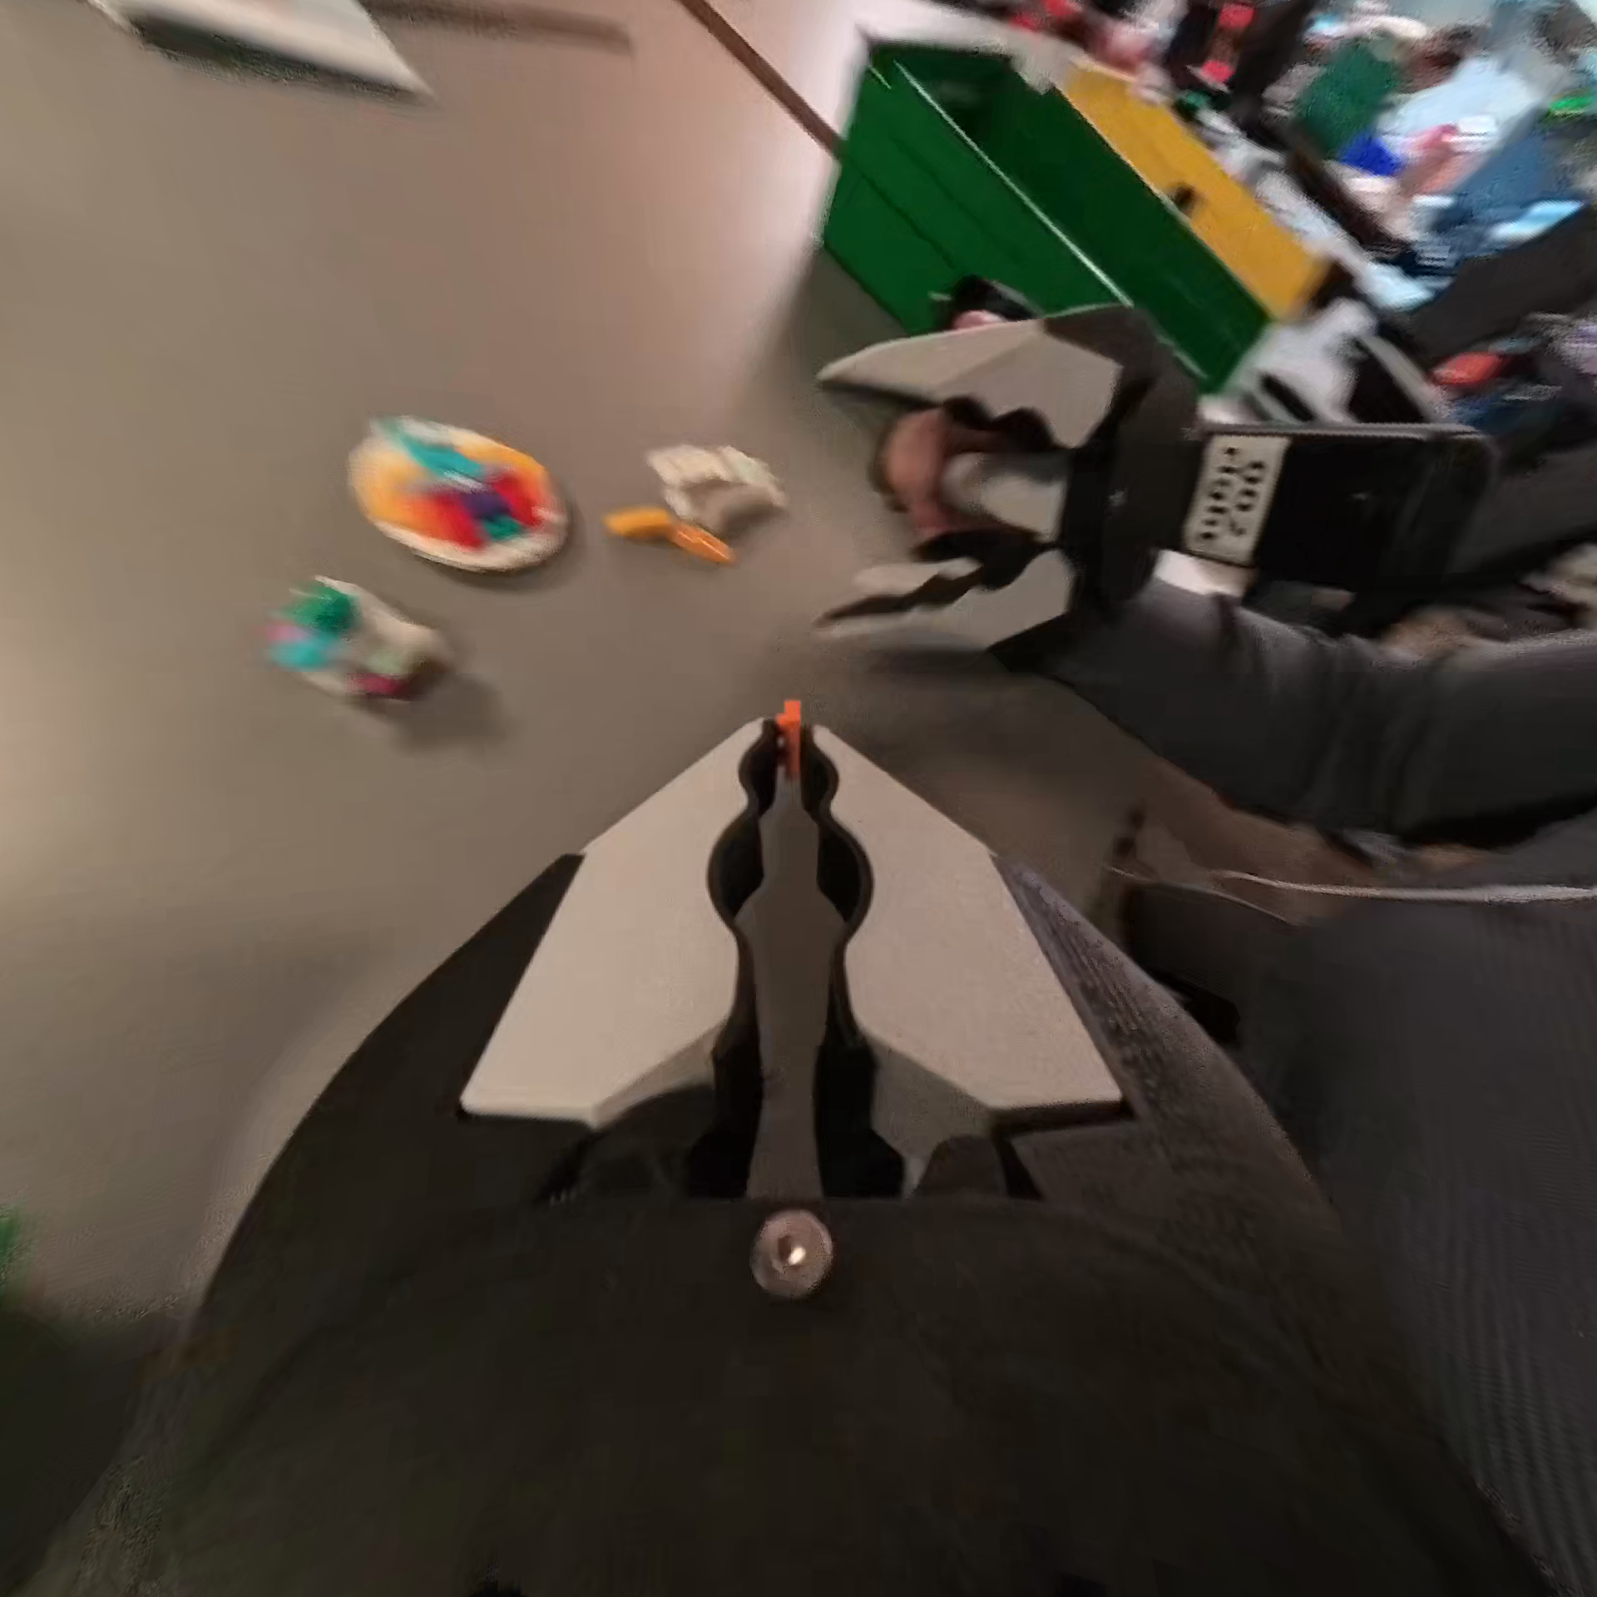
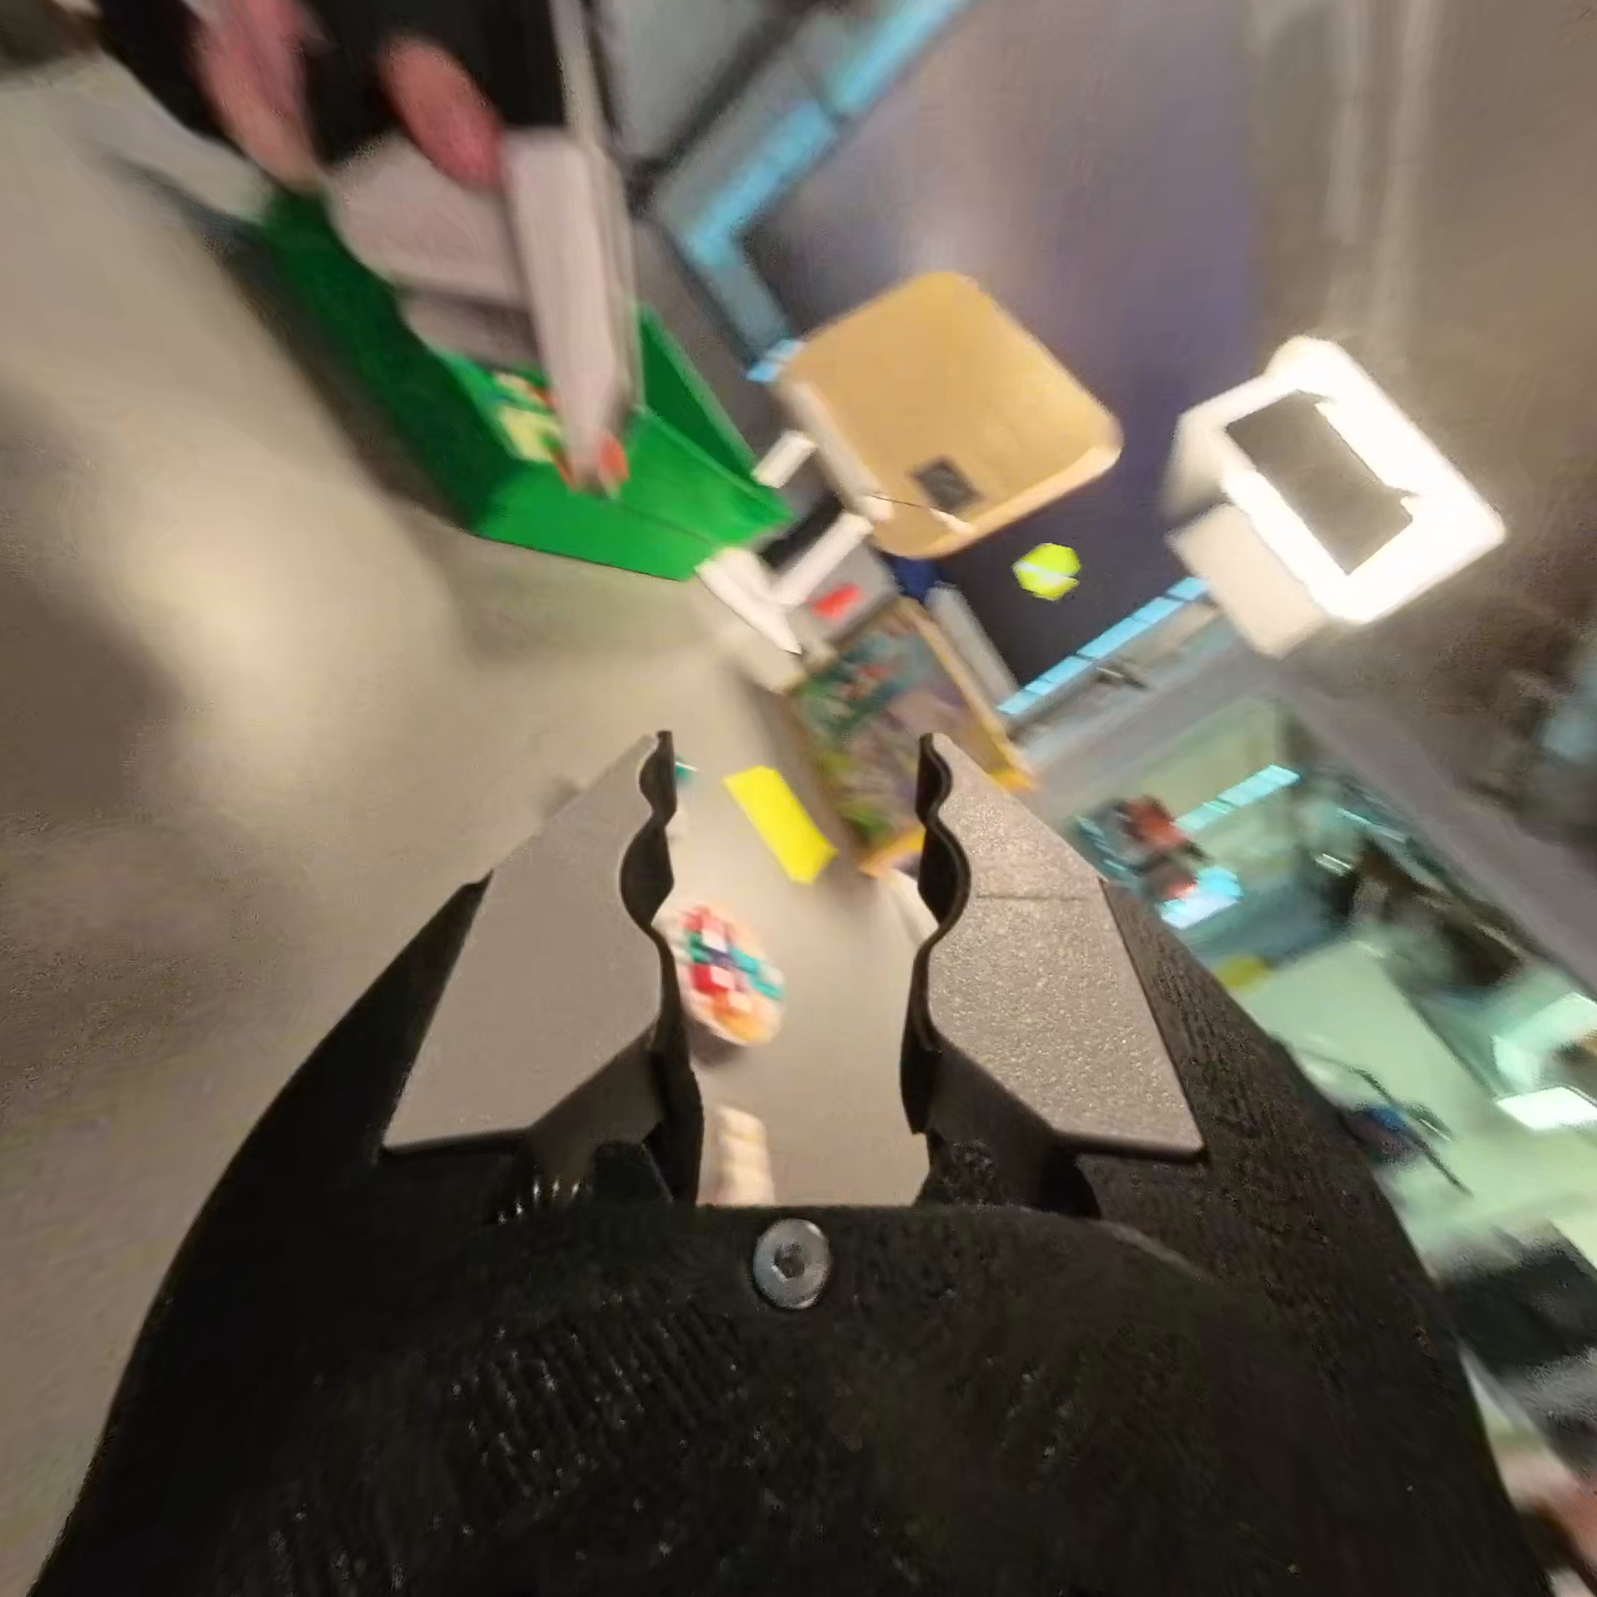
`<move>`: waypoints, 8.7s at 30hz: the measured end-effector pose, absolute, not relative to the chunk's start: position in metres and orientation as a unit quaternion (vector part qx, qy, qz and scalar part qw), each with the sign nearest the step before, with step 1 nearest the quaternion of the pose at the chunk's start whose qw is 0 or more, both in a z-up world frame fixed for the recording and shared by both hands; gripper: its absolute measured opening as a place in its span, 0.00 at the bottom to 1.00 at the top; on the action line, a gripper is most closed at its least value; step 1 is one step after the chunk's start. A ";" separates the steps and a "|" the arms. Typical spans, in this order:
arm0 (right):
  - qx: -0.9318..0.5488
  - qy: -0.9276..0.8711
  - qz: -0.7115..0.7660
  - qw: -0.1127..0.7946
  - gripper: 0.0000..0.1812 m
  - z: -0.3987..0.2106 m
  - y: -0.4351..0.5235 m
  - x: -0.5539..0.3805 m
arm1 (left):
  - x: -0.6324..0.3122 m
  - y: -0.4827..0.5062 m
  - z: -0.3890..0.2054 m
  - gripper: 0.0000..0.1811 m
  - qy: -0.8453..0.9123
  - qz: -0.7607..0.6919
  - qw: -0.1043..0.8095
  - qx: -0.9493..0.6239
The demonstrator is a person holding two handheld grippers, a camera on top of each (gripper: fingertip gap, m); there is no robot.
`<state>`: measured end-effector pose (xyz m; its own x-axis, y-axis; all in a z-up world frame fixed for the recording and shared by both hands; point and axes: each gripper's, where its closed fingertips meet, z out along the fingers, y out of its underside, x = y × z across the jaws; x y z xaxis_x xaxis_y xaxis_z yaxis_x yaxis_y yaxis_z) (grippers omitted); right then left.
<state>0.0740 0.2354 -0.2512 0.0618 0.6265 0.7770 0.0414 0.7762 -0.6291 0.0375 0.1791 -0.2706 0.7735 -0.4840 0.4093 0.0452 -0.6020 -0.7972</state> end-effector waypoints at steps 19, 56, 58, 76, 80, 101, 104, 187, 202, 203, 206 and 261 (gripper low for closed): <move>-0.514 -0.685 0.386 0.343 0.04 -0.319 0.291 0.124 | -0.240 0.105 -0.326 0.45 -0.137 0.164 0.166 -0.963; -0.587 -0.642 0.363 0.333 0.24 -0.342 0.323 0.119 | 0.037 0.253 -0.250 0.04 0.413 0.002 0.449 -0.793; -0.589 -0.646 0.357 0.330 0.23 -0.345 0.322 0.119 | -0.018 0.234 -0.222 0.04 0.334 0.070 0.478 -0.810; -0.586 -0.660 0.346 0.318 0.22 -0.350 0.316 0.117 | -0.242 0.107 -0.356 0.07 -0.068 0.054 0.072 -0.994; -0.583 -0.659 0.350 0.321 0.20 -0.349 0.316 0.117 | -0.244 0.112 -0.352 0.14 -0.084 0.056 0.100 -0.990; -0.547 -0.473 0.338 0.602 0.16 -0.263 0.383 0.143 | 0.135 0.301 -0.352 0.21 0.229 -0.110 0.393 -0.884; -0.549 -0.469 0.344 0.600 0.16 -0.262 0.383 0.143 | 0.143 0.303 -0.364 0.21 0.239 -0.102 0.374 -0.890; -0.419 -0.681 0.377 0.467 0.19 -0.293 0.269 0.091 | 0.072 0.279 -0.325 0.16 0.411 -0.098 0.491 -0.762; -0.460 -0.720 0.385 0.349 0.10 -0.330 0.254 0.091 | 0.091 0.268 -0.340 0.16 0.569 0.067 0.501 -0.648; -0.461 -0.715 0.404 0.337 0.09 -0.328 0.252 0.093 | 0.093 0.266 -0.339 0.16 0.567 0.052 0.505 -0.649; -0.460 -0.682 0.482 0.303 0.08 -0.314 0.247 0.099 | 0.097 0.261 -0.331 0.16 0.555 0.007 0.523 -0.646; -0.468 -0.613 0.443 0.457 0.28 -0.279 0.281 0.089 | 0.088 0.272 -0.285 0.16 0.180 -0.503 0.473 -0.700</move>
